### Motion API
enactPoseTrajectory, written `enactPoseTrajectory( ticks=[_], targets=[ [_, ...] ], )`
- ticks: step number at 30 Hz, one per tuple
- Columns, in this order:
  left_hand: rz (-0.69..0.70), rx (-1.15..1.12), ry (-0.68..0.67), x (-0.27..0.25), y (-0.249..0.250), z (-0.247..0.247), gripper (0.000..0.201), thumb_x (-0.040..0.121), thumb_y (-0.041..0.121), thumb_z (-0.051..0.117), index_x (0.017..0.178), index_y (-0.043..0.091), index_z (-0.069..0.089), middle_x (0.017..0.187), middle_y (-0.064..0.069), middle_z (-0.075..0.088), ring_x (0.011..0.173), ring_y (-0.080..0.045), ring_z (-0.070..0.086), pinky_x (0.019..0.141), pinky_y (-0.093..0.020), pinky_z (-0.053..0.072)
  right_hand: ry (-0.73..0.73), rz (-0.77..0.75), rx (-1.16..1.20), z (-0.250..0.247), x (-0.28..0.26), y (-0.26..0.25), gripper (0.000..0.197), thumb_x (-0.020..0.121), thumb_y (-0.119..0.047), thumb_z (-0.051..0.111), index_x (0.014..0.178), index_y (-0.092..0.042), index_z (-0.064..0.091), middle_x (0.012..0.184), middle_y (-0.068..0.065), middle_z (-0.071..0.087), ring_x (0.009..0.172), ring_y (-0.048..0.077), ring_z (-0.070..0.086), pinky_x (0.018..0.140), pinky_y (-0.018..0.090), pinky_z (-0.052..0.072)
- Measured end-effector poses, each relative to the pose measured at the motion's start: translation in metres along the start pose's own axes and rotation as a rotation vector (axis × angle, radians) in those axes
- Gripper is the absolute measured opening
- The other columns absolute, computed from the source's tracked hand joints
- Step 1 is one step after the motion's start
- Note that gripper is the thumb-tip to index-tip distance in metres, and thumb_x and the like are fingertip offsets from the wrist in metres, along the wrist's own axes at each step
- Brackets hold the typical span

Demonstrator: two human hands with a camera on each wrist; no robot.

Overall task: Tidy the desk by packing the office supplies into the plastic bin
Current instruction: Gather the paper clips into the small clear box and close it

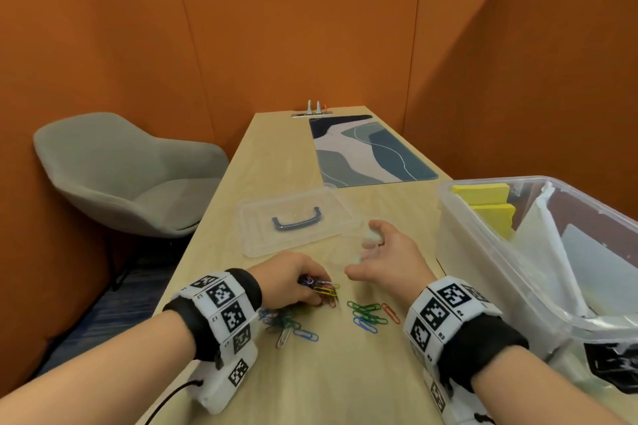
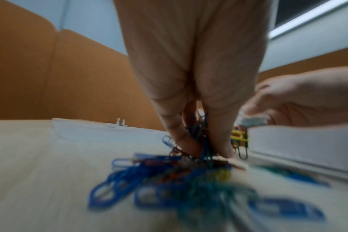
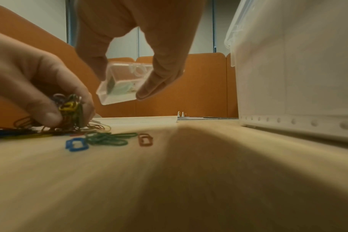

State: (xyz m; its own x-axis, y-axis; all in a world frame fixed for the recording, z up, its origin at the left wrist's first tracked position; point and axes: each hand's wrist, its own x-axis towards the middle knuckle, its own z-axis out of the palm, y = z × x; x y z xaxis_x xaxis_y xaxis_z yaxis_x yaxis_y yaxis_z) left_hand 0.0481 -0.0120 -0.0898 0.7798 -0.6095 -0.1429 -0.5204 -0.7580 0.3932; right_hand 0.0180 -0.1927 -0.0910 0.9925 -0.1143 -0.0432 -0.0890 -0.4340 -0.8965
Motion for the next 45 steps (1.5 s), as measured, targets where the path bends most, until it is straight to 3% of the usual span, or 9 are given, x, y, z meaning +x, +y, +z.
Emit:
enactPoseTrajectory(
  ticks=[5,10,14,23,28,32,39,42,45],
  targets=[
    [0.006,-0.176,-0.067,-0.003,0.004,-0.04,0.028,0.081,0.025,0.071,0.108,0.025,0.068,0.097,0.008,0.07,0.086,-0.006,0.062,0.08,-0.015,0.046,-0.048,-0.018,0.124,-0.003,-0.003,-0.003,0.091,0.065,-0.003,0.079,0.142,-0.012,0.031,0.124,0.012,0.053,0.099,0.014,0.056,0.059,0.003,0.046],
    [0.086,-0.296,0.037,0.006,0.028,-0.074,0.025,0.083,0.02,0.068,0.108,0.021,0.068,0.093,0.004,0.068,0.078,-0.006,0.059,0.078,-0.018,0.049,-0.108,-0.047,0.196,0.0,-0.009,-0.006,0.082,0.064,0.002,0.078,0.135,-0.013,0.039,0.115,0.013,0.06,0.103,0.014,0.061,0.077,0.014,0.052],
    [0.12,-0.22,0.026,0.016,0.043,-0.066,0.027,0.081,0.016,0.07,0.108,0.018,0.069,0.1,-0.003,0.069,0.082,-0.01,0.059,0.084,-0.027,0.049,-0.124,-0.108,0.195,0.003,-0.011,-0.006,0.067,0.056,-0.002,0.078,0.118,-0.017,0.055,0.1,0.008,0.07,0.091,0.017,0.069,0.089,0.042,0.055],
    [0.103,-0.224,0.083,0.007,0.045,-0.064,0.023,0.078,0.017,0.073,0.097,0.027,0.069,0.089,0.021,0.062,0.085,0.0,0.054,0.069,-0.002,0.041,-0.121,-0.126,0.206,0.001,-0.009,-0.004,0.084,0.058,-0.006,0.08,0.132,-0.02,0.044,0.109,0.007,0.066,0.092,0.015,0.069,0.086,0.032,0.056],
    [0.004,-0.275,0.311,0.009,0.035,-0.049,0.025,0.082,0.018,0.069,0.107,0.016,0.069,0.107,-0.001,0.067,0.095,-0.013,0.06,0.077,-0.013,0.045,-0.101,-0.11,0.247,0.001,-0.01,-0.005,0.084,0.06,-0.002,0.08,0.133,-0.017,0.042,0.106,0.01,0.065,0.098,0.015,0.067,0.088,0.029,0.055],
    [-0.09,-0.413,0.459,0.01,0.024,-0.042,0.018,0.085,0.011,0.064,0.102,0.012,0.068,0.098,-0.004,0.067,0.086,-0.016,0.061,0.076,-0.02,0.049,-0.082,-0.109,0.269,0.002,-0.009,-0.005,0.086,0.06,0.001,0.08,0.134,-0.015,0.041,0.104,0.008,0.065,0.093,0.015,0.069,0.086,0.03,0.056],
    [-0.133,-0.541,0.445,0.01,0.022,-0.03,0.019,0.087,0.011,0.063,0.105,0.009,0.065,0.094,-0.008,0.068,0.082,-0.016,0.063,0.071,-0.021,0.052,-0.007,-0.136,0.266,0.0,-0.008,-0.004,0.086,0.062,-0.004,0.079,0.136,-0.019,0.039,0.111,0.008,0.063,0.093,0.017,0.069,0.087,0.031,0.056],
    [-0.179,-0.388,0.533,0.008,0.018,-0.027,0.015,0.09,0.014,0.055,0.1,0.011,0.067,0.094,-0.006,0.068,0.086,-0.018,0.062,0.078,-0.025,0.05,0.166,-0.185,0.181,-0.003,-0.004,-0.002,0.085,0.06,-0.019,0.081,0.133,-0.026,0.038,0.121,0.004,0.057,0.104,0.015,0.063,0.093,0.035,0.053],
    [-0.058,0.034,0.323,0.003,0.022,-0.009,0.02,0.088,0.014,0.052,0.1,0.011,0.068,0.101,-0.006,0.069,0.095,-0.022,0.062,0.088,-0.027,0.046,0.327,-0.206,0.095,-0.006,0.0,0.0,0.081,0.061,-0.029,0.078,0.131,-0.028,0.038,0.127,0.001,0.054,0.111,0.02,0.058,0.098,0.041,0.048]
  ],
)
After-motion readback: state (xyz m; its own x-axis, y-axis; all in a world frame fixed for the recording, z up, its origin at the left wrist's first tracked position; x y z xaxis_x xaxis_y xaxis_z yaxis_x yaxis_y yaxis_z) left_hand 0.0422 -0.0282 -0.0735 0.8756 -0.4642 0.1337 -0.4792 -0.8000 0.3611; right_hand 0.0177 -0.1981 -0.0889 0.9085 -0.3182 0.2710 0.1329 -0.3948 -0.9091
